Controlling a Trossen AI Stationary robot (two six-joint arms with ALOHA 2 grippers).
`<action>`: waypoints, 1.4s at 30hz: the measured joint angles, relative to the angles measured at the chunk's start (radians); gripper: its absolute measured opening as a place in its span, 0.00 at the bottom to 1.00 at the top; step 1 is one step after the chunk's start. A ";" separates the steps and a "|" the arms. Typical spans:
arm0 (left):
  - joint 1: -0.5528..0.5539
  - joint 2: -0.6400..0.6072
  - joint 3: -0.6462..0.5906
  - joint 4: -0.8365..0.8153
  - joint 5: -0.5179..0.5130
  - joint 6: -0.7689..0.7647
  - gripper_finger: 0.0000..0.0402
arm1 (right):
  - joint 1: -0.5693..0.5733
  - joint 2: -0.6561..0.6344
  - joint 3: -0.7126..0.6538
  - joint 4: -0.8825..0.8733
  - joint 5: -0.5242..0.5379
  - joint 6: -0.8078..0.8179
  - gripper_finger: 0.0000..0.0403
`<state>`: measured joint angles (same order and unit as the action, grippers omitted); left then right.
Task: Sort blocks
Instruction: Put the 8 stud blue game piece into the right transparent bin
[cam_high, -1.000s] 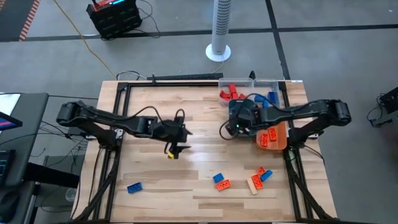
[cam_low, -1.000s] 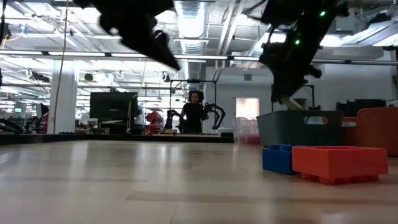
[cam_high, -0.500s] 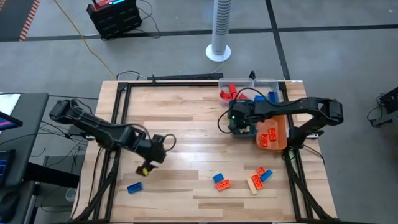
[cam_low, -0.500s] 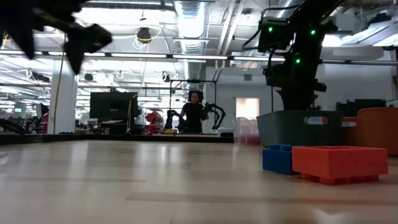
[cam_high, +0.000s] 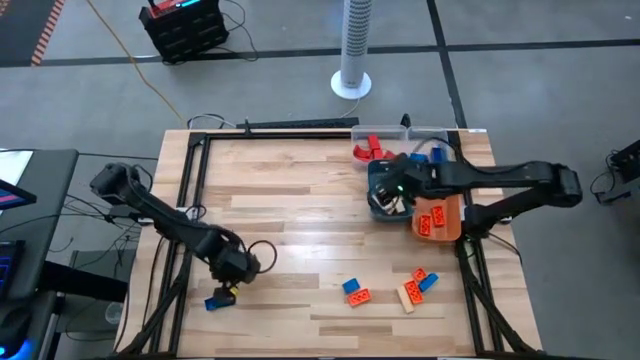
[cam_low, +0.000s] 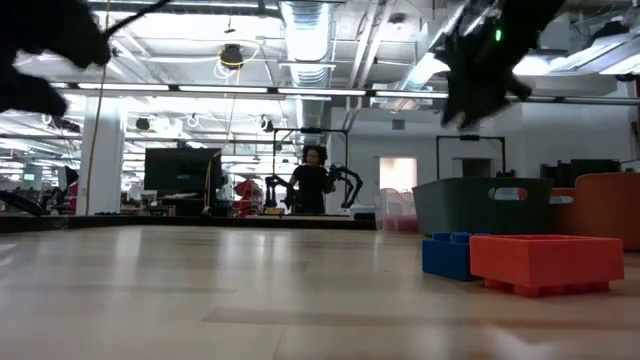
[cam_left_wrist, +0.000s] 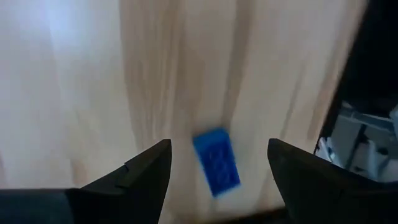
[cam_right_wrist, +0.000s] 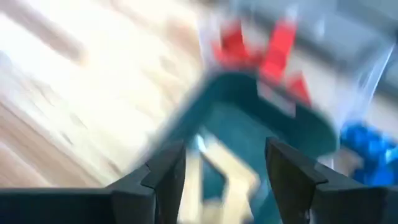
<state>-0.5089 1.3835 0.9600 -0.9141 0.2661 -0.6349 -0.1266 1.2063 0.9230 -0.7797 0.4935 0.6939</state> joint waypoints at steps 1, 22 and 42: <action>-0.007 0.020 0.000 -0.020 0.010 -0.041 0.64 | 0.036 -0.020 0.001 0.034 0.059 0.009 0.53; -0.278 0.156 0.000 -0.022 -0.134 -0.524 0.64 | 0.438 -0.114 0.002 0.350 0.534 -0.195 0.47; -0.341 0.277 0.000 -0.001 -0.163 -0.513 0.64 | 0.427 -0.113 0.002 0.346 0.532 -0.198 0.47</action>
<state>-0.8500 1.6605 0.9600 -0.9149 0.1033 -1.1478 0.3008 1.0935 0.9245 -0.4332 1.0252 0.4961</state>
